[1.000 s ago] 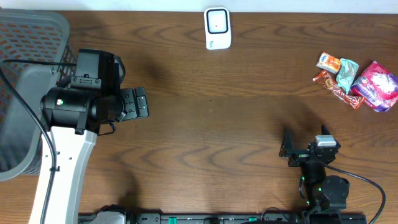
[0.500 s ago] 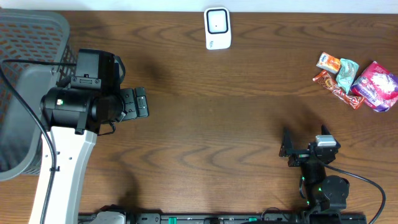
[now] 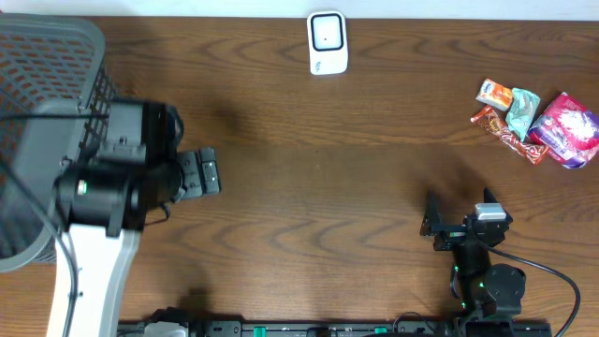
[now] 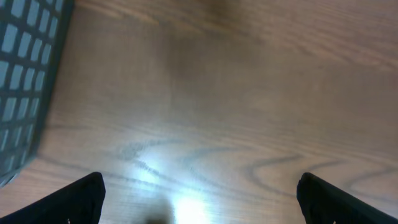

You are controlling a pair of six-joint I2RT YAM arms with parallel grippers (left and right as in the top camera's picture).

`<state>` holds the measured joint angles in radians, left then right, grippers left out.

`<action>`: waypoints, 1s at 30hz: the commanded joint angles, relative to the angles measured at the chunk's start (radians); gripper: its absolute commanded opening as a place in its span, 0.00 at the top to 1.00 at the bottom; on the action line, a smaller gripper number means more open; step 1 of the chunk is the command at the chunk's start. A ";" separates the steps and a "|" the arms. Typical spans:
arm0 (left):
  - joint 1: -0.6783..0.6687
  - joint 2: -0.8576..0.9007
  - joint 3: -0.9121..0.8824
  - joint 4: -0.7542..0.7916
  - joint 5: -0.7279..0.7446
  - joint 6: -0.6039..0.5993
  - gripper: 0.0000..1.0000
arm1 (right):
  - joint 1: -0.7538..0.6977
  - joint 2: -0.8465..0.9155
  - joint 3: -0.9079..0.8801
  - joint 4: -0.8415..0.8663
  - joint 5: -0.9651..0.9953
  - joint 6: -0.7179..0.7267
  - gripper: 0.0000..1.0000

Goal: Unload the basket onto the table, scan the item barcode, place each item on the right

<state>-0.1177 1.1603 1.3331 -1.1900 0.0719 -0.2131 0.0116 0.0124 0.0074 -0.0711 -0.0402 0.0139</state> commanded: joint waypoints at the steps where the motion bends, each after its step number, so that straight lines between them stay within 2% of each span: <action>1: 0.005 -0.120 -0.141 0.086 -0.012 0.002 0.02 | 0.005 -0.007 -0.001 -0.004 0.004 -0.011 0.01; 9: 0.005 -0.431 -0.454 0.282 -0.022 0.002 0.02 | 0.005 -0.007 -0.001 -0.004 0.005 -0.011 0.01; 14: 0.005 -0.637 -0.586 0.284 -0.032 0.002 0.02 | 0.005 -0.007 -0.001 -0.004 0.005 -0.011 0.01; 19: 0.005 -0.819 -0.644 0.273 -0.031 0.002 0.02 | 0.005 -0.007 -0.001 -0.004 0.005 -0.011 0.01; 30: 0.005 -0.978 -0.770 0.344 -0.031 0.002 0.02 | 0.005 -0.007 -0.001 -0.004 0.005 -0.011 0.01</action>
<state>-0.1177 0.2150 0.5972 -0.8551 0.0494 -0.2131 0.0116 0.0120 0.0071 -0.0704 -0.0399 0.0139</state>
